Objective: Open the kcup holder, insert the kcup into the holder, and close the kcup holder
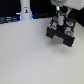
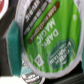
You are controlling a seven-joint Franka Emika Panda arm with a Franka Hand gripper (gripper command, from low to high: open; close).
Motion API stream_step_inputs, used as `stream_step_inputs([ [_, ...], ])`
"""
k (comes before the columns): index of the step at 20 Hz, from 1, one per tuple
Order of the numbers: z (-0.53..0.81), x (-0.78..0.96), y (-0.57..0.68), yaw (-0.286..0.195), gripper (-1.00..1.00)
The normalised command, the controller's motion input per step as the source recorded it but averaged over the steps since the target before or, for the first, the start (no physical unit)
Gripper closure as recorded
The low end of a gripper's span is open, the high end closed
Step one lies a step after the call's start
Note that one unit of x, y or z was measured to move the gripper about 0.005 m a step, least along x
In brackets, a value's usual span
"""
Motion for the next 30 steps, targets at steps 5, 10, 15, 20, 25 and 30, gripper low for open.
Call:
stream_step_inputs([
  [5,-0.06,0.04,0.01,0.003,1.00],
  [10,0.47,0.49,0.06,-0.025,1.00],
  [15,0.35,0.67,0.29,-0.002,1.00],
  [20,-0.11,-0.05,0.14,0.046,1.00],
  [25,-0.09,-0.27,0.16,0.104,1.00],
  [30,-0.15,-0.18,-0.04,0.019,1.00],
])
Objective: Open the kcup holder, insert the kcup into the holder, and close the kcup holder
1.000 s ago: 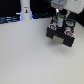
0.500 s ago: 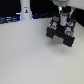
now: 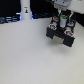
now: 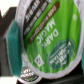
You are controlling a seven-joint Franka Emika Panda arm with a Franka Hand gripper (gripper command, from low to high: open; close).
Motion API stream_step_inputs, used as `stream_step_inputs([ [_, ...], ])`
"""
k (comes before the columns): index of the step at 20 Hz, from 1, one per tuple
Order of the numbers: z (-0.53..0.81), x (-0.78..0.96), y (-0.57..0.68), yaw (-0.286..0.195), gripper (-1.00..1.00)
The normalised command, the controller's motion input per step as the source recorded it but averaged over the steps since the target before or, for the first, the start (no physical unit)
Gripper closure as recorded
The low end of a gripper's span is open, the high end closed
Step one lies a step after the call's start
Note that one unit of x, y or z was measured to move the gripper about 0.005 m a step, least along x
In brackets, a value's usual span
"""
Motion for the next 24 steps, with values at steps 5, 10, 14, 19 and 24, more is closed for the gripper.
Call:
stream_step_inputs([
  [5,-0.14,-0.06,-0.06,0.004,1.00],
  [10,0.28,0.02,-0.20,-0.059,1.00],
  [14,0.06,0.00,-0.13,-0.044,1.00],
  [19,-0.10,0.00,-0.09,-0.029,1.00],
  [24,-0.08,0.05,-0.05,-0.015,1.00],
])
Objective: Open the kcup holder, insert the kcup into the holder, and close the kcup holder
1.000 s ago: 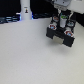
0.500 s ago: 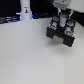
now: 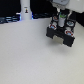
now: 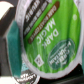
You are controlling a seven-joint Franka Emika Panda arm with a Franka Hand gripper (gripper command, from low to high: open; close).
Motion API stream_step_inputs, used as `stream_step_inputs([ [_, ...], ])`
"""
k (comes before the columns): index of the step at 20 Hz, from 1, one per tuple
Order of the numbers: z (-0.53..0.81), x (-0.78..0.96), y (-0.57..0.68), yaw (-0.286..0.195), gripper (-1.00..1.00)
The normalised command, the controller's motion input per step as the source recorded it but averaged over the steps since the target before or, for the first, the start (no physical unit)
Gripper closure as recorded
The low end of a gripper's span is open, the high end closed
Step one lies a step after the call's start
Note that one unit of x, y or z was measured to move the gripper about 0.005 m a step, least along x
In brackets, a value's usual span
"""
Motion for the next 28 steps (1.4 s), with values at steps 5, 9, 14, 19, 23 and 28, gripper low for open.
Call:
stream_step_inputs([
  [5,-0.05,0.21,-0.02,-0.020,1.00],
  [9,0.00,0.46,0.00,-0.026,1.00],
  [14,0.07,0.43,0.00,-0.040,1.00],
  [19,-0.16,-0.01,0.03,0.022,1.00],
  [23,-0.12,0.00,0.03,0.040,1.00],
  [28,-0.05,0.06,0.10,0.051,1.00],
])
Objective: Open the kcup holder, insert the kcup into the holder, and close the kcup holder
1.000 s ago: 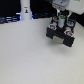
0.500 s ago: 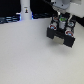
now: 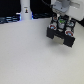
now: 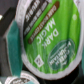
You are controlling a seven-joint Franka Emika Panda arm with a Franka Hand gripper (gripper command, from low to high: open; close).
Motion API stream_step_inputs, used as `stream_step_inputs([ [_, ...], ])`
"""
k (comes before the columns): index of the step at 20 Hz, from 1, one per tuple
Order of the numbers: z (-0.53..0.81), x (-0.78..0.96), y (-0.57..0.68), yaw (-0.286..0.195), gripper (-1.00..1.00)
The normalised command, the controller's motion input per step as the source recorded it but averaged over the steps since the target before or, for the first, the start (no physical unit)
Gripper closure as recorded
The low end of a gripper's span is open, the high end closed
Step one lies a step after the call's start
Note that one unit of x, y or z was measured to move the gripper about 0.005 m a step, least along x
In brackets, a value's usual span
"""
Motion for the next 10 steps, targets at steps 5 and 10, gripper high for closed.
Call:
stream_step_inputs([
  [5,-0.07,0.06,0.11,0.060,1.00],
  [10,0.21,0.09,0.07,0.084,-1.00],
])
